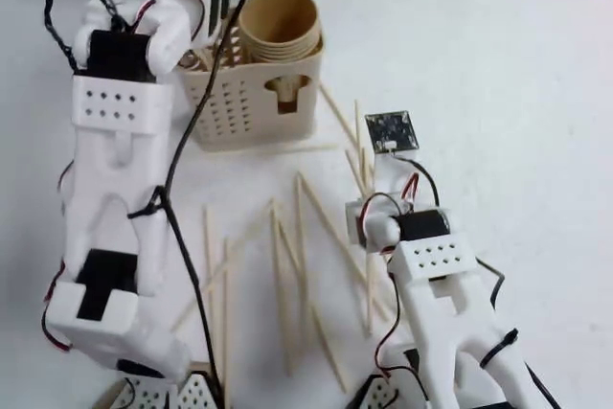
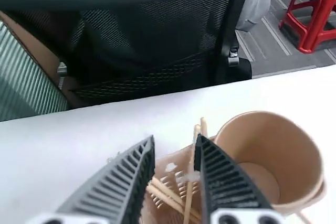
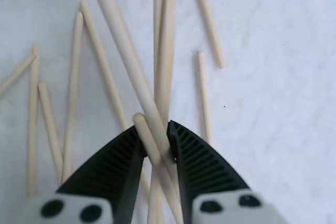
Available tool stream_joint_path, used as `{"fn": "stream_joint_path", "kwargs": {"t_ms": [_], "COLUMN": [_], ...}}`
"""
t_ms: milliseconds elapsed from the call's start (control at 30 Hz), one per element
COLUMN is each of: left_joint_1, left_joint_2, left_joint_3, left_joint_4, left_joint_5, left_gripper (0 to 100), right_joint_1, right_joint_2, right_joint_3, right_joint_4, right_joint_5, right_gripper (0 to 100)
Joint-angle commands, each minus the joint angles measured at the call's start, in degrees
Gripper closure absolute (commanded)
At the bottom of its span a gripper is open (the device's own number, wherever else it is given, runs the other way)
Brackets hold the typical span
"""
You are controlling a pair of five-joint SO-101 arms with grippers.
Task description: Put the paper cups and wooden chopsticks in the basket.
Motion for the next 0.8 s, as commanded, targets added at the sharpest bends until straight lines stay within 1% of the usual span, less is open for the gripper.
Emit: {"fn": "stream_joint_path", "kwargs": {"t_ms": [0, 133, 233, 300, 400, 633, 767], "left_joint_1": [-1.8, -3.0, -3.9, -4.0, -3.7, -4.7, -7.0], "left_joint_2": [-8.4, -13.1, -15.6, -17.4, -19.8, -22.5, -22.6], "left_joint_3": [-0.8, -0.8, -0.8, -0.7, -0.7, -0.7, -0.1], "left_joint_4": [5.0, 13.0, 17.5, 19.9, 24.3, 34.1, 35.6], "left_joint_5": [0.0, 0.0, 0.0, -0.8, -4.1, -4.5, -4.5], "left_gripper": [86, 86, 86, 86, 86, 87, 87], "right_joint_1": [0.6, 0.6, 0.6, 0.2, 0.1, -0.4, -4.2], "right_joint_2": [-1.7, -1.8, -3.9, -7.1, -13.1, -24.4, -27.8], "right_joint_3": [-0.3, -0.7, -2.4, -4.0, -6.2, -10.1, -13.4], "right_joint_4": [-0.4, -0.3, 1.6, 4.3, 7.8, 9.3, 9.4], "right_joint_5": [0.1, 0.1, -0.1, -0.3, -0.3, 0.1, 0.1], "right_gripper": [98.1, 98.1, 98.1, 98.1, 98.1, 98.1, 98.1]}}
